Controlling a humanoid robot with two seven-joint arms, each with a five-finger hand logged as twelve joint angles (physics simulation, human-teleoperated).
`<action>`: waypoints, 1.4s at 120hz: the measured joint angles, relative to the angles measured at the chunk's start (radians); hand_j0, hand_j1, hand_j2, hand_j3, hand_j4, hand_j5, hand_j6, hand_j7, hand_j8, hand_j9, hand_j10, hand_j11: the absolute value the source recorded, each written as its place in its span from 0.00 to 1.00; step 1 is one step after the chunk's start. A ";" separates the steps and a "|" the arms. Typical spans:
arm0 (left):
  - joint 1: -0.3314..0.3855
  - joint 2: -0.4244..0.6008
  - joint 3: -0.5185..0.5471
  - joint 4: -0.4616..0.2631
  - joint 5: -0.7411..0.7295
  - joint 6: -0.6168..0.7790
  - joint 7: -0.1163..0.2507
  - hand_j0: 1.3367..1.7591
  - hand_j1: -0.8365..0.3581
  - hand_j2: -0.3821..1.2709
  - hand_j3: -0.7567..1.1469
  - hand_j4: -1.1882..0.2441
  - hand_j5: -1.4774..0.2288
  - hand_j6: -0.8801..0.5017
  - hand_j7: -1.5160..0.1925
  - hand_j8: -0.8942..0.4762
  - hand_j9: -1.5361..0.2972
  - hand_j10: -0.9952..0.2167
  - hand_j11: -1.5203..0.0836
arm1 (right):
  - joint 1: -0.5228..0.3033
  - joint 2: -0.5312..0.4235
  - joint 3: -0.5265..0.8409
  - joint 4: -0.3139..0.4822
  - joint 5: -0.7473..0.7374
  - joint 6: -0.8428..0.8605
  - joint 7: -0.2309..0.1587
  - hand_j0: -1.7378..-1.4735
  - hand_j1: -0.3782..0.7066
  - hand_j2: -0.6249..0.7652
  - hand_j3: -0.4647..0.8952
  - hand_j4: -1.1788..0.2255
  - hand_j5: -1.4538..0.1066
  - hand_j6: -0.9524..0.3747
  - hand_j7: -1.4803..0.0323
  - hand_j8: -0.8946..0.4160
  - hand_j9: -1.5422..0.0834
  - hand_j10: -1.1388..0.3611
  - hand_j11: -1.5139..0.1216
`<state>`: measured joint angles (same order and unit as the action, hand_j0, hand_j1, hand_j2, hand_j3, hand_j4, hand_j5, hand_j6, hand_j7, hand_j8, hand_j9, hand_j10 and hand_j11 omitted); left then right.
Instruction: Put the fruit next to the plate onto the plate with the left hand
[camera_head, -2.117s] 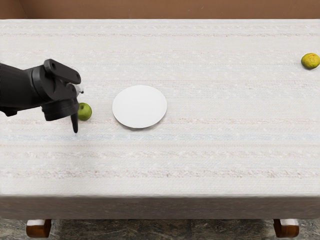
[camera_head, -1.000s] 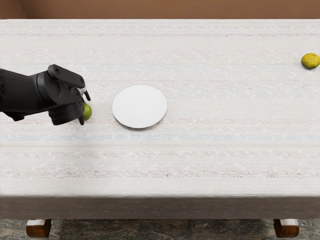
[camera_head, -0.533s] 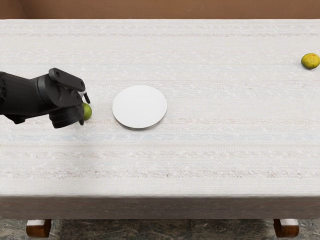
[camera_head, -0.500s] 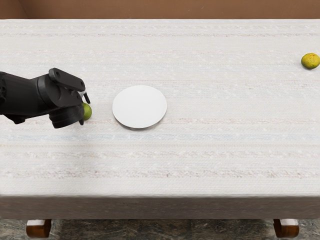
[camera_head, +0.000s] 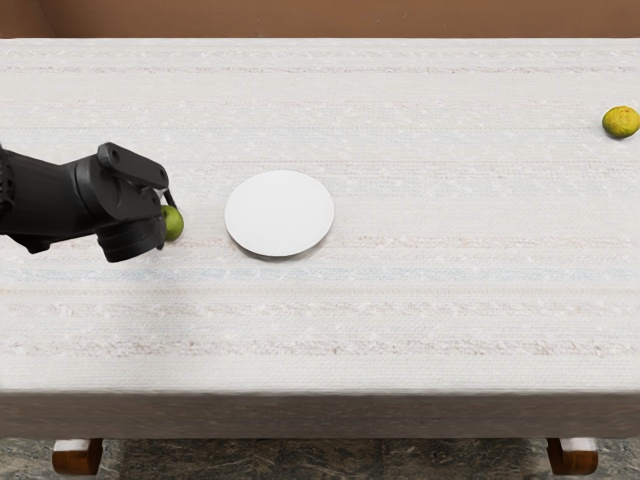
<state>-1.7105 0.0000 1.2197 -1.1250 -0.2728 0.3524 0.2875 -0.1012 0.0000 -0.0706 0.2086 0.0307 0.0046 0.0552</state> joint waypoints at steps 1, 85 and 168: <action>0.000 0.000 0.000 0.000 0.000 0.000 0.000 0.76 0.49 0.29 0.40 0.48 0.48 0.27 0.51 0.29 0.48 0.41 0.54 | 0.000 0.000 0.000 0.000 0.000 0.000 0.000 0.30 0.05 0.45 0.34 0.82 0.91 0.70 0.96 0.67 0.93 0.74 0.91; -0.207 0.085 -0.058 -0.029 -0.025 -0.454 0.001 0.75 0.39 0.39 0.40 0.54 0.30 0.39 0.35 0.24 0.34 0.25 0.37 | 0.000 0.000 0.000 0.000 0.000 0.000 0.000 0.30 0.05 0.45 0.34 0.82 0.91 0.70 0.96 0.67 0.93 0.74 0.91; -0.327 0.164 -0.136 -0.076 -0.091 -0.760 -0.067 0.75 0.34 0.44 0.40 0.59 0.26 0.43 0.31 0.27 0.30 0.22 0.34 | 0.000 0.000 0.000 0.000 0.000 0.000 0.000 0.30 0.05 0.45 0.34 0.82 0.91 0.70 0.96 0.67 0.93 0.74 0.91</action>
<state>-2.0373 0.1642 1.0841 -1.2013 -0.3639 -0.4076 0.2208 -0.1013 0.0000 -0.0706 0.2086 0.0307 0.0046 0.0552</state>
